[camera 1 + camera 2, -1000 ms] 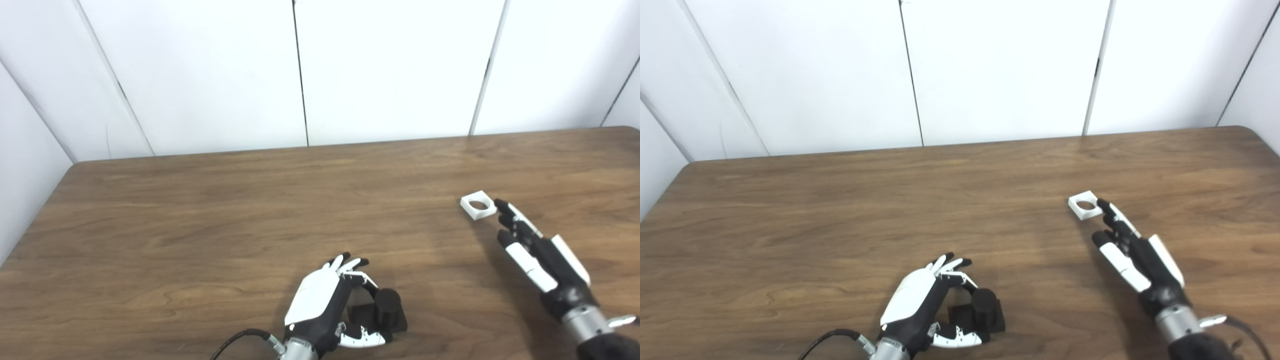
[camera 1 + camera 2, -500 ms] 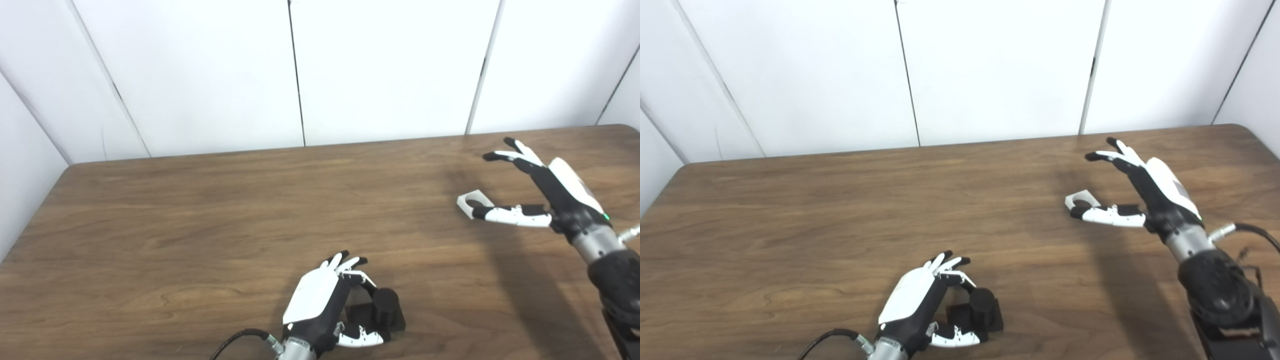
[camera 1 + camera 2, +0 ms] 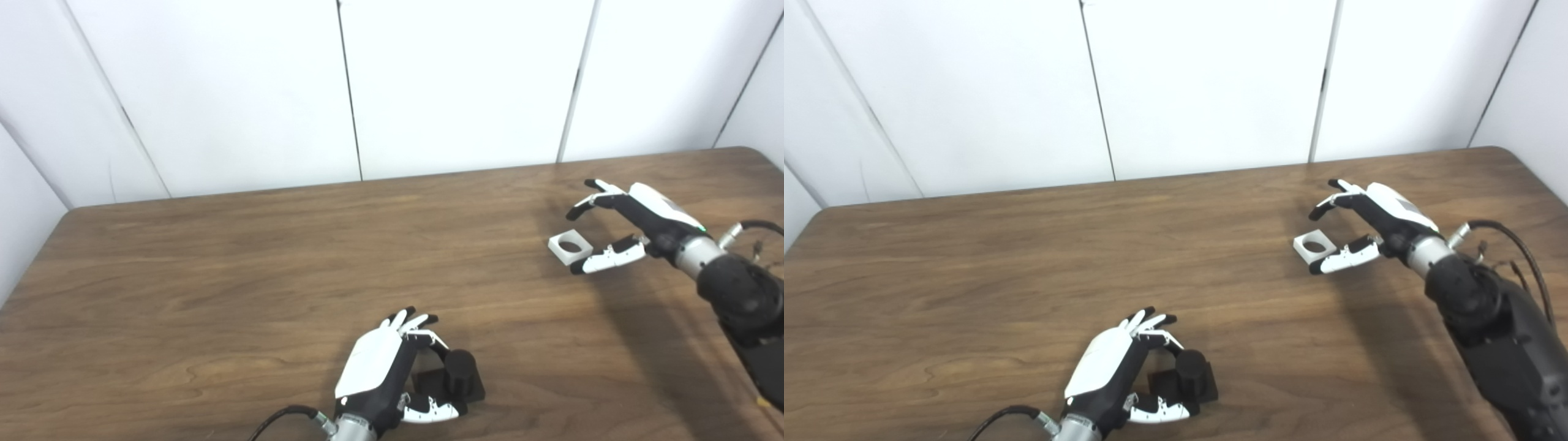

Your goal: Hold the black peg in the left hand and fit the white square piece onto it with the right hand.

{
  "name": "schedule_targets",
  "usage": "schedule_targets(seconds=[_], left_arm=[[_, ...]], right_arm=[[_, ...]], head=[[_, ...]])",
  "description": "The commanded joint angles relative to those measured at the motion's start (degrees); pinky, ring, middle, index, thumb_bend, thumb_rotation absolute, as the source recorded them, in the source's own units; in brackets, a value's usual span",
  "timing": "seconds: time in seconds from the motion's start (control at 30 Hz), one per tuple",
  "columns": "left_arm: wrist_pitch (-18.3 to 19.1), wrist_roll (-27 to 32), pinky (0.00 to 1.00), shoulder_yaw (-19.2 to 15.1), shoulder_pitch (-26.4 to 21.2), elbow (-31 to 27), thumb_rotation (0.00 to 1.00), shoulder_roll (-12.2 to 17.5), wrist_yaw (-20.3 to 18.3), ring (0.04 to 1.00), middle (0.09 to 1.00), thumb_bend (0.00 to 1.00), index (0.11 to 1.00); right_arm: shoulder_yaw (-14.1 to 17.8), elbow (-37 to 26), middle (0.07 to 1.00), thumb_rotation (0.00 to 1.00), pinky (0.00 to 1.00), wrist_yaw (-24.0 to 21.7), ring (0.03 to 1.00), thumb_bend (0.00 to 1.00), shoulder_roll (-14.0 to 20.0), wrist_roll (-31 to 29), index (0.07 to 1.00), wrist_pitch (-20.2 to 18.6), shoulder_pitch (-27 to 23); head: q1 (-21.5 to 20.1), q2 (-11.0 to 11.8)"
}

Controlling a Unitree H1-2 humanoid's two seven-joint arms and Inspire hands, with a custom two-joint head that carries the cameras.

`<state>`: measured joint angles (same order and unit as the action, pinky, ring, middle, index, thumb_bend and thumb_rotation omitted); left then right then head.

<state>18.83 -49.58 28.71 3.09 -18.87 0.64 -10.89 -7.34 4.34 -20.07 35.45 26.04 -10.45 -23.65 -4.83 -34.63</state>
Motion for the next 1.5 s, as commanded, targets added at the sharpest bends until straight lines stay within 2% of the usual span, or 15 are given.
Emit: schedule_targets(seconds=[0.0, 0.23, 0.8, 1.23, 1.47], left_arm=[[-0.18, -1.84, 1.00, -0.48, -0.12, -0.08, 0.08, 0.81, 0.65, 0.991, 0.902, 0.51, 0.490], [-0.31, -1.96, 1.00, -0.52, -0.24, 0.12, 0.08, 0.74, 0.70, 0.989, 0.902, 0.52, 0.490], [-0.67, -1.91, 1.00, -0.44, -0.18, 0.50, 0.08, 0.14, 1.36, 0.990, 0.904, 0.52, 0.490], [-0.38, -2.00, 1.00, -0.44, -0.18, 0.61, 0.08, -0.44, 1.53, 0.991, 0.905, 0.52, 0.490], [-0.19, -2.12, 1.00, -0.45, -0.33, 0.69, 0.08, -0.49, 1.33, 0.994, 0.906, 0.52, 0.490]], right_arm=[[-0.39, 0.44, 0.979, 0.24, 1.00, -0.61, 1.000, 0.91, 1.88, 0.66, 0.691, 1.32, -4.20], [-2.94, 3.92, 0.974, 0.22, 1.00, -1.23, 1.000, 0.91, 2.21, 2.97, 0.697, 1.35, -6.61], [-4.93, 8.27, 0.977, 0.21, 1.00, -0.83, 1.000, 0.88, 1.84, 5.64, 0.718, 2.05, -9.06], [-5.08, 9.97, 0.970, 0.22, 1.00, -0.43, 1.000, 0.88, 1.20, 5.84, 0.708, 2.47, -9.46], [-6.13, 12.99, 0.975, 0.23, 1.00, 0.08, 1.000, 0.88, 0.60, 6.45, 0.700, 4.19, -10.04]], head=[[-0.21, 0.13], [-0.30, 0.40], [0.10, 0.90], [0.40, 0.74], [0.50, 0.78]])
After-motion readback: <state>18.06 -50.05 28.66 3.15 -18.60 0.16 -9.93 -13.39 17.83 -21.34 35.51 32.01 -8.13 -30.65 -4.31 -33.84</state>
